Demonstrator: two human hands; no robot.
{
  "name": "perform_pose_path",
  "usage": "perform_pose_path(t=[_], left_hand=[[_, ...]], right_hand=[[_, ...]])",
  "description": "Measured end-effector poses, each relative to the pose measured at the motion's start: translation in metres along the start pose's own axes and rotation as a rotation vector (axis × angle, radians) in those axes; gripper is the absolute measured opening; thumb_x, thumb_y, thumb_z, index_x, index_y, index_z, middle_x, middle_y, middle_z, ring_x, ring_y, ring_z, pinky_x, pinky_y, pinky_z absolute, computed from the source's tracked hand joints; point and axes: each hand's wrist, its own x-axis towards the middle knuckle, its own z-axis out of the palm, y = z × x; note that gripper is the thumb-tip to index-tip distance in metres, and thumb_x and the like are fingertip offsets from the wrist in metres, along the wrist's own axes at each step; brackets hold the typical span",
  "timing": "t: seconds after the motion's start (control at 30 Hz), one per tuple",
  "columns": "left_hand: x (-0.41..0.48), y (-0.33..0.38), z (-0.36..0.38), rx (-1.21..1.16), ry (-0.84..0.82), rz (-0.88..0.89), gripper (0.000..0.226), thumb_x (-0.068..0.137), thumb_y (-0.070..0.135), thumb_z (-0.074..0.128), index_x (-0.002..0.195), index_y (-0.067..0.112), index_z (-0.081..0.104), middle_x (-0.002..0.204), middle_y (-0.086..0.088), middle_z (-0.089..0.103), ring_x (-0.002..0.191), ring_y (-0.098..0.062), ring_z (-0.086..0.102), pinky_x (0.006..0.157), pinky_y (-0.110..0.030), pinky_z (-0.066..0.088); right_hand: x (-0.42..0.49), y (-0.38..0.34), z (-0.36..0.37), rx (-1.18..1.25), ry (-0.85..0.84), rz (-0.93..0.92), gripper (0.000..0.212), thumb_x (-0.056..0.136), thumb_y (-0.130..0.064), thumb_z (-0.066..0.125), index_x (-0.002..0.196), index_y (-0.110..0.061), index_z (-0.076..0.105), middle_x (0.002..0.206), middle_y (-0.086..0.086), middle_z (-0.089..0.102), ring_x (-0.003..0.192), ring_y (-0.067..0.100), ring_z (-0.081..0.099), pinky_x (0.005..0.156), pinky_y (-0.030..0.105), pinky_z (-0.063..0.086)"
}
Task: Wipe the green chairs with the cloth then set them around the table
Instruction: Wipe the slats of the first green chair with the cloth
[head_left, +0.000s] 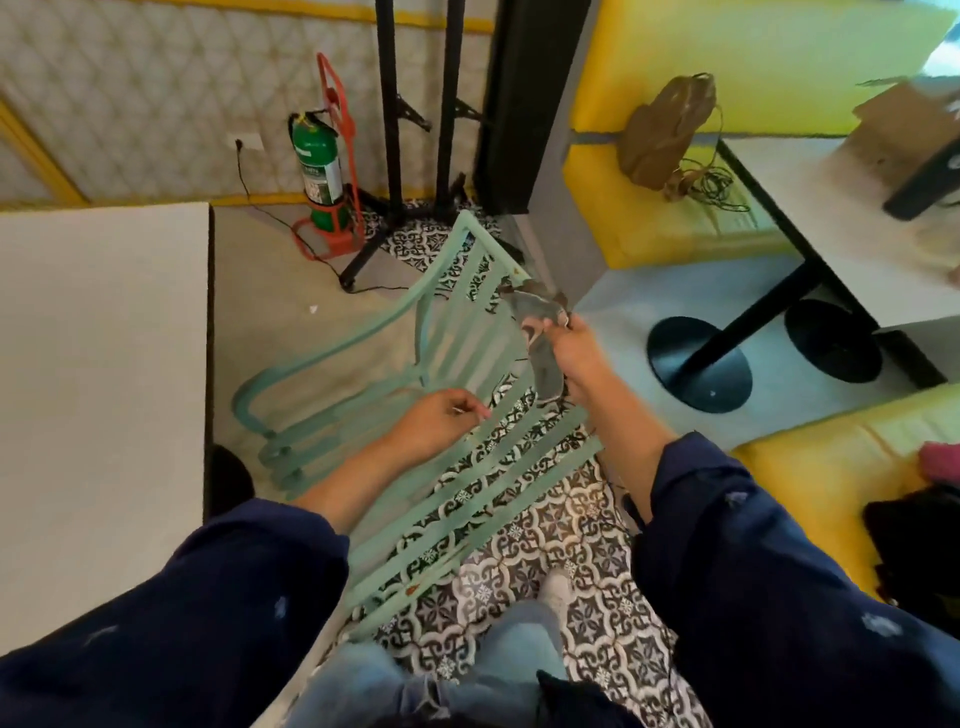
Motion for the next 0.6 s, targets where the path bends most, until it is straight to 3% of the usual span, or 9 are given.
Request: perform_pose_path(t=[0.03, 0.1, 0.17, 0.23, 0.3, 0.37, 0.5, 0.6], left_hand=[[0.009, 0.001, 0.005, 0.001, 0.019, -0.033, 0.017, 0.091, 0.019, 0.054, 0.102, 0.012, 0.065, 0.098, 0.008, 0.059, 0.092, -0.009, 0.055, 0.088, -0.026, 0.042], [0.028, 0.005, 0.016, -0.014, 0.051, -0.086, 0.019, 0.092, 0.02, 0.054, 0.106, 0.012, 0.064, 0.101, 0.008, 0.057, 0.094, -0.007, 0.052, 0.087, -0.024, 0.039], [0.053, 0.014, 0.033, -0.054, 0.047, -0.124, 0.021, 0.092, 0.02, 0.052, 0.11, 0.013, 0.061, 0.107, 0.006, 0.056, 0.099, -0.009, 0.051, 0.095, -0.026, 0.041], [0.077, 0.025, 0.056, -0.096, 0.043, -0.166, 0.026, 0.093, 0.023, 0.051, 0.117, 0.014, 0.056, 0.116, 0.003, 0.057, 0.105, -0.011, 0.052, 0.096, -0.026, 0.042], [0.098, 0.035, 0.081, -0.145, 0.065, -0.223, 0.034, 0.093, 0.024, 0.051, 0.125, 0.012, 0.05, 0.122, -0.002, 0.058, 0.109, -0.015, 0.056, 0.094, -0.025, 0.045], [0.123, 0.043, 0.108, -0.167, 0.09, -0.295, 0.043, 0.091, 0.027, 0.054, 0.13, 0.011, 0.045, 0.128, -0.007, 0.057, 0.112, -0.019, 0.057, 0.094, -0.027, 0.047], [0.165, 0.054, 0.151, -0.271, 0.136, -0.431, 0.06, 0.087, 0.035, 0.059, 0.139, 0.015, 0.035, 0.141, -0.007, 0.046, 0.124, -0.02, 0.049, 0.098, -0.028, 0.04], [0.182, 0.058, 0.172, -0.264, 0.195, -0.455, 0.075, 0.082, 0.042, 0.065, 0.142, 0.016, 0.031, 0.145, -0.008, 0.041, 0.13, -0.022, 0.044, 0.109, -0.036, 0.036]], right_hand=[[0.014, -0.007, -0.006, -0.069, 0.005, -0.021, 0.008, 0.096, -0.007, 0.042, 0.091, -0.012, 0.044, 0.086, 0.015, 0.056, 0.079, 0.028, 0.058, 0.074, 0.035, 0.05], [0.041, -0.023, -0.019, -0.192, -0.009, -0.083, 0.014, 0.097, -0.007, 0.04, 0.085, -0.015, 0.041, 0.073, 0.006, 0.05, 0.065, 0.016, 0.05, 0.057, 0.01, 0.043], [0.076, -0.034, -0.033, -0.284, -0.067, -0.143, 0.026, 0.098, -0.005, 0.039, 0.077, -0.021, 0.038, 0.065, -0.005, 0.04, 0.056, 0.004, 0.037, 0.039, 0.005, 0.031], [0.114, -0.041, -0.041, -0.362, -0.155, -0.153, 0.017, 0.097, -0.007, 0.04, 0.092, -0.022, 0.047, 0.067, -0.008, 0.048, 0.056, 0.004, 0.042, 0.041, 0.004, 0.032], [0.154, -0.04, -0.042, -0.428, -0.223, -0.212, 0.025, 0.096, -0.008, 0.041, 0.116, -0.015, 0.056, 0.083, -0.002, 0.06, 0.07, 0.015, 0.056, 0.061, 0.016, 0.045], [0.187, -0.041, -0.042, -0.507, -0.277, -0.274, 0.034, 0.096, -0.01, 0.041, 0.127, -0.012, 0.055, 0.094, 0.002, 0.062, 0.084, 0.021, 0.061, 0.072, 0.033, 0.048], [0.239, -0.046, -0.033, -0.654, -0.38, -0.386, 0.034, 0.095, -0.012, 0.04, 0.119, -0.023, 0.061, 0.094, 0.001, 0.062, 0.079, 0.02, 0.057, 0.068, 0.035, 0.045], [0.261, -0.05, -0.021, -0.697, -0.427, -0.477, 0.037, 0.094, -0.012, 0.04, 0.125, -0.023, 0.057, 0.098, 0.004, 0.063, 0.083, 0.022, 0.058, 0.069, 0.033, 0.044]])
